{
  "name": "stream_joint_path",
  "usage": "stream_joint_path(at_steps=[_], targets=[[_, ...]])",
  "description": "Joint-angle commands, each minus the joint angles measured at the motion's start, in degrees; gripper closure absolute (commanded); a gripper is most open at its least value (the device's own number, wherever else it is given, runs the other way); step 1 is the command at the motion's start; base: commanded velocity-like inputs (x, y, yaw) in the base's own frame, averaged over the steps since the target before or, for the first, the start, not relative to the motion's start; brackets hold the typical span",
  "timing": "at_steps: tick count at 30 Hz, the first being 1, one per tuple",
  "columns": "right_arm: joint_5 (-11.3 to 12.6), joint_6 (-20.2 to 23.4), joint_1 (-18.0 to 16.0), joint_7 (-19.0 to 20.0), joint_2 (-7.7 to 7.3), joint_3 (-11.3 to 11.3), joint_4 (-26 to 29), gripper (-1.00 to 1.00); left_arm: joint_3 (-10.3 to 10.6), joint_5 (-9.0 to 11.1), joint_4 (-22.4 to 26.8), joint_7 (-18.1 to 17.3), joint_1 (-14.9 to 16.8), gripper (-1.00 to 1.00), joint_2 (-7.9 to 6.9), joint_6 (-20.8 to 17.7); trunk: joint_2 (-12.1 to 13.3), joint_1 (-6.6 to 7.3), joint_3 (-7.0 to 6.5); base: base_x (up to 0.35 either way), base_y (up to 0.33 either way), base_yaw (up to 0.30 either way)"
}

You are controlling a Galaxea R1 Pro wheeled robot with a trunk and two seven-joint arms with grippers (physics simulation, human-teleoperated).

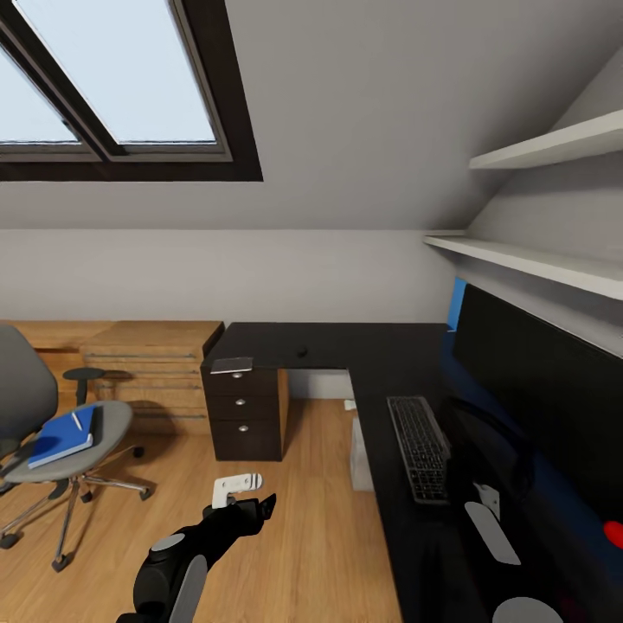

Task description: In the bedroom, organize the workspace by keeping the computer under the desk, ensuring the monitor is on the desk, placing the keyboard on the desk next to the monitor, placing the mouse on the desk next to the keyboard, moving the folder from the swivel chair onto the desk next to the mouse, stacking the notebook on top of the folder with the pen on top of the notebook, and positioning the swivel chair next to the desk.

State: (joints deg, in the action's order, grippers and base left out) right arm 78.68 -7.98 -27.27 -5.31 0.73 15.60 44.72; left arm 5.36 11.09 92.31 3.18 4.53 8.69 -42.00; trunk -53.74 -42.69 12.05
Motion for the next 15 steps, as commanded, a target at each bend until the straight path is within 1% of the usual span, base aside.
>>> stream_joint_path(at_steps=[1,4,11,15], targets=[[0.6,-0.2,0.0,-0.1,0.04,0.0,0.1,-1.00,0.0,0.5,0.1,0.3,0.0,-1.00,0.01,-0.3,-0.1,0.00,0.08,-0.136,-0.016,0.000],[0.6,-0.2,0.0,-0.1,0.03,0.0,0.1,-1.00,0.0,0.5,0.1,0.3,0.0,-1.00,0.01,-0.3,-0.1,0.00,0.08,-0.247,-0.007,0.000],[0.6,-0.1,0.0,-0.2,0.02,0.0,0.1,-1.00,0.0,0.5,0.1,0.3,0.0,-1.00,0.01,-0.3,-0.1,0.00,0.08,-0.318,-0.001,0.000],[0.5,-0.1,0.0,0.0,0.05,-0.6,0.2,-1.00,-0.4,0.5,0.0,0.4,0.0,-1.00,-0.11,-0.3,-0.1,0.00,0.08,-0.332,0.018,0.000]])
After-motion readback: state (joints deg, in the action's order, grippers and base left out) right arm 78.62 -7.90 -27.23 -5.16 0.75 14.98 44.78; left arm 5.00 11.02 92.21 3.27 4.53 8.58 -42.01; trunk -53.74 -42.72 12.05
